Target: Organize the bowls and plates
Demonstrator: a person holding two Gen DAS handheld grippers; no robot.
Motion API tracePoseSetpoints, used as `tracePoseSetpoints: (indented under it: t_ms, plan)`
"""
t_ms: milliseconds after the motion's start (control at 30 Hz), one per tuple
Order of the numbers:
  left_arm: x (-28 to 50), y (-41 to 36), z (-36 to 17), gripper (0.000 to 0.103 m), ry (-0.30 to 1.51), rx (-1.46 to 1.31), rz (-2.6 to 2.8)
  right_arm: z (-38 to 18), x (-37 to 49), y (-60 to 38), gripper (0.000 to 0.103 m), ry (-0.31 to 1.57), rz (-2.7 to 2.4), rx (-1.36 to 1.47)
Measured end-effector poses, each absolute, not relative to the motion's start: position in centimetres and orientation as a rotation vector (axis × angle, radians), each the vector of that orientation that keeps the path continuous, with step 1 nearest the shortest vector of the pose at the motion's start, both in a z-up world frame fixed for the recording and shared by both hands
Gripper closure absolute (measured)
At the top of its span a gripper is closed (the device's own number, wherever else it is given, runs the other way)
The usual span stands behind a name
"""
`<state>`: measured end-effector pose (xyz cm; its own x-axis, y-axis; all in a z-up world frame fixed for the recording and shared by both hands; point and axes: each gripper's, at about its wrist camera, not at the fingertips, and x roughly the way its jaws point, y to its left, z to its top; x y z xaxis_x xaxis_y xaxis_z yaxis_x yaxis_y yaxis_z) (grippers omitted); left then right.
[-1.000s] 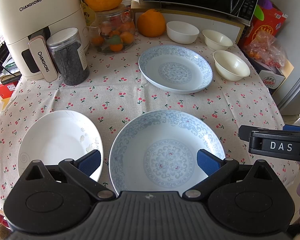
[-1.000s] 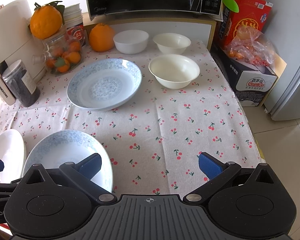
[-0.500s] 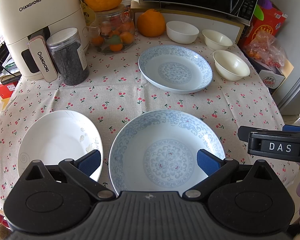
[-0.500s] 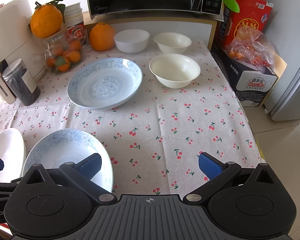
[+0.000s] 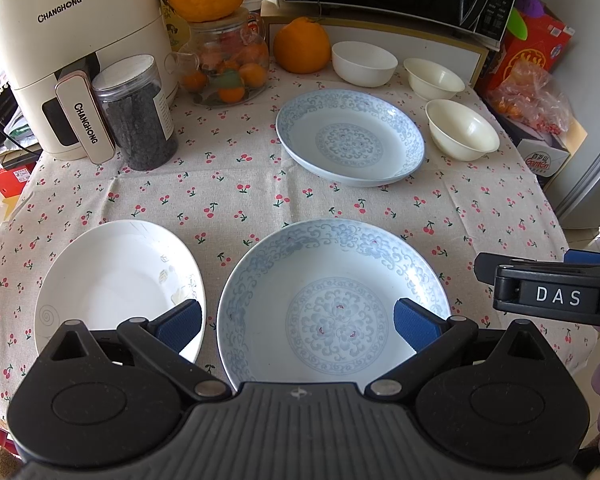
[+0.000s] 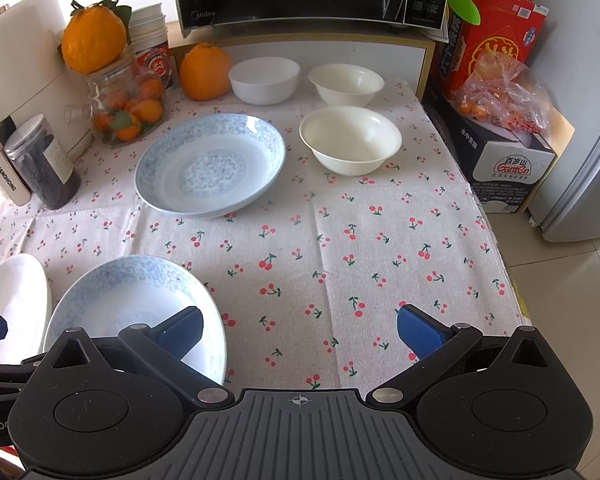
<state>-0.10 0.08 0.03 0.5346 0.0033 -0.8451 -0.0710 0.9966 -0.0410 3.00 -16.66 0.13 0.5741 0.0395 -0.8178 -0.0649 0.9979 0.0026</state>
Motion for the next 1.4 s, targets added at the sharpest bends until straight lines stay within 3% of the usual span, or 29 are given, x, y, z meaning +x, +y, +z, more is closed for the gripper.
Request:
tracePoseSetpoints:
  t_ms: [667, 1400]
  plan:
    - [-0.3, -0.1, 0.3, 0.001, 0.980, -0.078, 0.049, 0.5, 3.1, -16.8, 0.000, 0.952, 0.067, -0.022]
    - [3.6, 1.7, 3.1, 0.004, 0.899, -0.098, -0.015, 5.6, 7.1, -17.7, 0.000, 0.860, 0.096, 0.056]
